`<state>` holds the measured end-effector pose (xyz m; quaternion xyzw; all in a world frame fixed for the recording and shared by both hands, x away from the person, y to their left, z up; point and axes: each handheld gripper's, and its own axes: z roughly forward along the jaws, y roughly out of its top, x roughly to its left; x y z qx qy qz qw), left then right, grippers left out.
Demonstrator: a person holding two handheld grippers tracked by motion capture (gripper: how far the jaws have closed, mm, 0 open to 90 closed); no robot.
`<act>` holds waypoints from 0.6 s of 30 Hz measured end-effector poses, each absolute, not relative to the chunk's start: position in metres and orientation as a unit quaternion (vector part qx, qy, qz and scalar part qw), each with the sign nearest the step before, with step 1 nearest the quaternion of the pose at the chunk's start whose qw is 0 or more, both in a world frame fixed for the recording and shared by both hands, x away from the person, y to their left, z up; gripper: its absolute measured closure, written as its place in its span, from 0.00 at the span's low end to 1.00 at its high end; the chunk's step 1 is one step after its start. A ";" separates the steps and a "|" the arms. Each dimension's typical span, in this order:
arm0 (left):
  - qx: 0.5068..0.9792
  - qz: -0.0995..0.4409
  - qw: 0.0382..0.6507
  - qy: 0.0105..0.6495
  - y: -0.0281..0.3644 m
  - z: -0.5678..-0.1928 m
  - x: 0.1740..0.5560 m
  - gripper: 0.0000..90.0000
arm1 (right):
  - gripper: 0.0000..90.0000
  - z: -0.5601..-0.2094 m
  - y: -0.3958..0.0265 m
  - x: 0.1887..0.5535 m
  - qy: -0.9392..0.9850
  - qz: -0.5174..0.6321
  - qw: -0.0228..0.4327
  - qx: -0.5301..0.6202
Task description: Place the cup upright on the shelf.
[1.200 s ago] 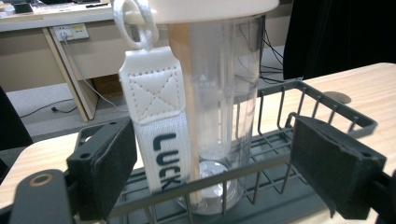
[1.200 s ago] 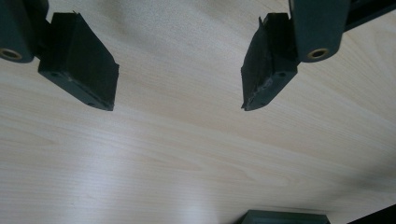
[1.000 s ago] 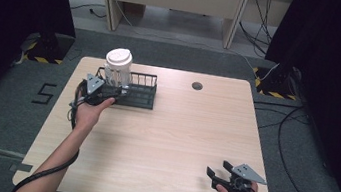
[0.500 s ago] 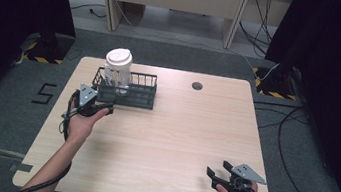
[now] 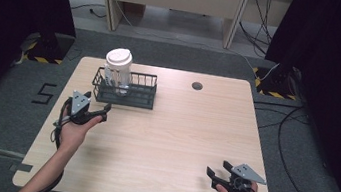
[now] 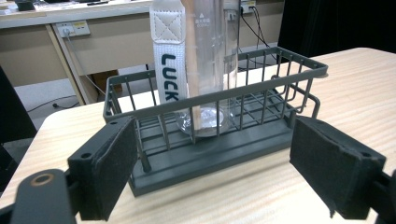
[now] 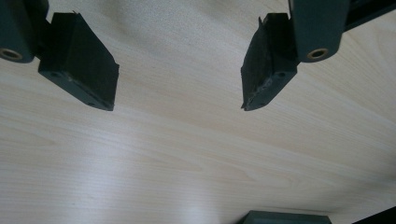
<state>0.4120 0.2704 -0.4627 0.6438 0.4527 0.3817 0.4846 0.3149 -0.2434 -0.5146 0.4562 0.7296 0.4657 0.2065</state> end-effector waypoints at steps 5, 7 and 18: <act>0.642 0.382 0.485 0.454 0.276 -0.464 0.403 0.16 | 0.31 -0.515 -0.243 0.315 0.730 0.465 0.207 0.456; 0.643 0.382 0.485 0.453 0.278 -0.465 0.398 0.16 | 0.31 -0.515 -0.243 0.315 0.729 0.465 0.207 0.457; 0.640 0.381 0.483 0.460 0.294 -0.474 0.374 0.16 | 0.31 -0.515 -0.243 0.315 0.728 0.466 0.206 0.458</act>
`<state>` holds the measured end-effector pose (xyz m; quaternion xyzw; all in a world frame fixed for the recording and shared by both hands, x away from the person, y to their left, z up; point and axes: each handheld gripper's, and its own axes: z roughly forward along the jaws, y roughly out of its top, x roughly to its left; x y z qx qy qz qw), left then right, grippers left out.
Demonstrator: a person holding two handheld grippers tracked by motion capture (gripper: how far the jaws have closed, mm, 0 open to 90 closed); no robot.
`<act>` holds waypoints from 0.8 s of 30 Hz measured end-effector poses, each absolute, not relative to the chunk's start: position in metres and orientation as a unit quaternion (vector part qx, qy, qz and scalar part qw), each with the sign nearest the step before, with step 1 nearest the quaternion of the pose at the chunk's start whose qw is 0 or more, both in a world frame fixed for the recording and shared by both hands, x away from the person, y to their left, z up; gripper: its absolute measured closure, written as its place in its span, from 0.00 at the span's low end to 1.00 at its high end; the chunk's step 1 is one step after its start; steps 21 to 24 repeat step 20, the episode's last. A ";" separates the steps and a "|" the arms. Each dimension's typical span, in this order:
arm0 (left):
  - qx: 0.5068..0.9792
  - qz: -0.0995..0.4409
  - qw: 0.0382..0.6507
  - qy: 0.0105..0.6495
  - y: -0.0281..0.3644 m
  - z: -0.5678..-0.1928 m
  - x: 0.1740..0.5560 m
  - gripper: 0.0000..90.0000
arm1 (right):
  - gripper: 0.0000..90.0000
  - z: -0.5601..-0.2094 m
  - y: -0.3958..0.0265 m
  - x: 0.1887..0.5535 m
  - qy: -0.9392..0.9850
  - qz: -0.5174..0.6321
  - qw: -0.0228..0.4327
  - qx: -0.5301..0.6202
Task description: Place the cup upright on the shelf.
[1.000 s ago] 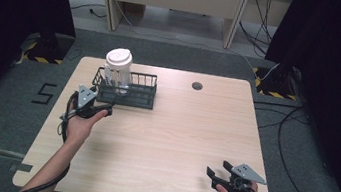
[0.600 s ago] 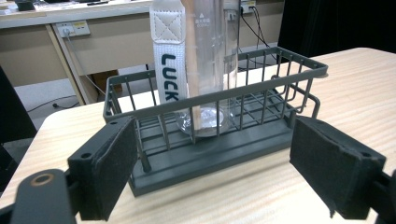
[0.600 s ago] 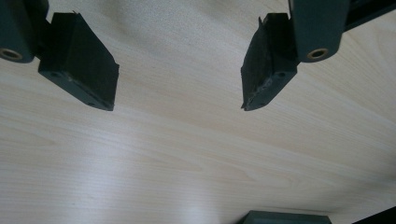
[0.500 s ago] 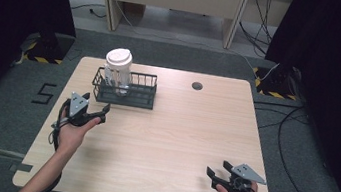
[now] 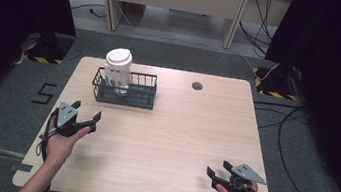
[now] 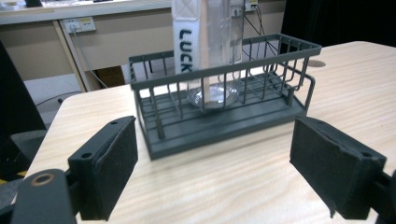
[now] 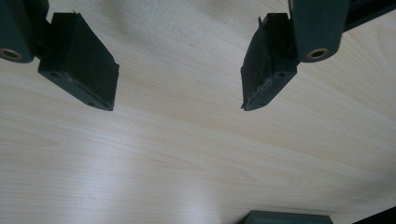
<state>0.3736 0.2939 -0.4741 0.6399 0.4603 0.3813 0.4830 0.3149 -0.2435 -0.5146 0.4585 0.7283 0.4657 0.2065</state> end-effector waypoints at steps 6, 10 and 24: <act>0.640 0.379 0.480 0.465 0.300 -0.481 0.361 0.16 | 0.31 -0.515 -0.243 0.315 0.729 0.465 0.207 0.458; 0.638 0.378 0.478 0.471 0.304 -0.486 0.355 0.16 | 0.31 -0.515 -0.243 0.315 0.728 0.465 0.207 0.459; 0.642 0.369 0.476 0.475 0.300 -0.501 0.347 0.17 | 0.31 -0.515 -0.243 0.315 0.730 0.465 0.208 0.457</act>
